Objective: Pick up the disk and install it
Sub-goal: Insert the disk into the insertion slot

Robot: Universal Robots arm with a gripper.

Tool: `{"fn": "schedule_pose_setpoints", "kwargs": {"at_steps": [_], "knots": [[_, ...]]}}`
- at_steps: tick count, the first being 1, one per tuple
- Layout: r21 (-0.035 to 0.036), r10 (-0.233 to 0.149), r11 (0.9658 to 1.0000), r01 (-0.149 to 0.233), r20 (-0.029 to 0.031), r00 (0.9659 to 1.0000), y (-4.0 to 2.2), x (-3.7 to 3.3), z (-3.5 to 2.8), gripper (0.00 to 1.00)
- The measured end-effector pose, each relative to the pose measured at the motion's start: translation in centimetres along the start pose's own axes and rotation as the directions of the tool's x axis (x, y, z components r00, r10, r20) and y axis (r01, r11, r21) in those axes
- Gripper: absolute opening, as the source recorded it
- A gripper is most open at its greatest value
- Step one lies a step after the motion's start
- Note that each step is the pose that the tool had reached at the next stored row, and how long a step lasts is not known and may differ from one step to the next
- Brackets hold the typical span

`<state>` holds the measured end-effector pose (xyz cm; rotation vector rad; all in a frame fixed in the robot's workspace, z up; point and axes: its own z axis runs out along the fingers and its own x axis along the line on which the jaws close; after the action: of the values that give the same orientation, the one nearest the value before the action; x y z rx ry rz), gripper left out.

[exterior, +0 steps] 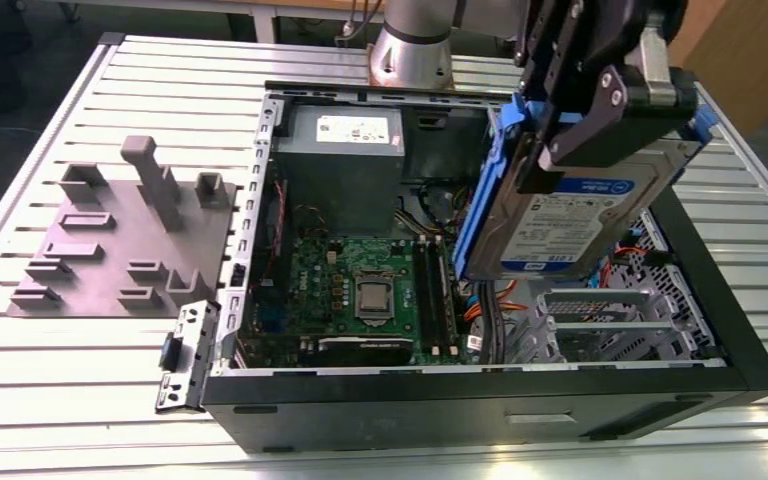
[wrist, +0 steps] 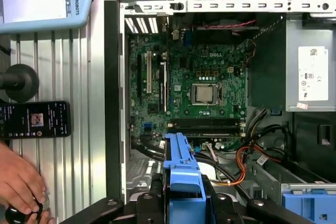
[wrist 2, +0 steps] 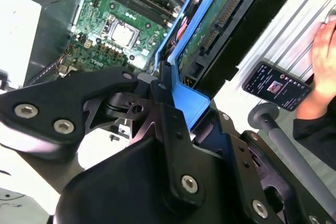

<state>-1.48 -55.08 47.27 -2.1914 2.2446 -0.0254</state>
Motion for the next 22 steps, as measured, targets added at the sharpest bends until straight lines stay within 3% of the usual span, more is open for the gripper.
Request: {"fn": "schedule_pose_setpoints", "kwargs": {"at_steps": [4,9,22], "knots": [[0.0000,0.000,1.0000,0.000,0.0000,1.0000,-1.05,0.39,0.21,0.36],[0.0001,0.000,1.0000,0.000,0.0003,1.0000,-1.63,0.90,0.52,0.36],[0.0000,0.000,1.0000,0.000,0.0000,1.0000,-1.73,0.97,0.56,0.36]]}}
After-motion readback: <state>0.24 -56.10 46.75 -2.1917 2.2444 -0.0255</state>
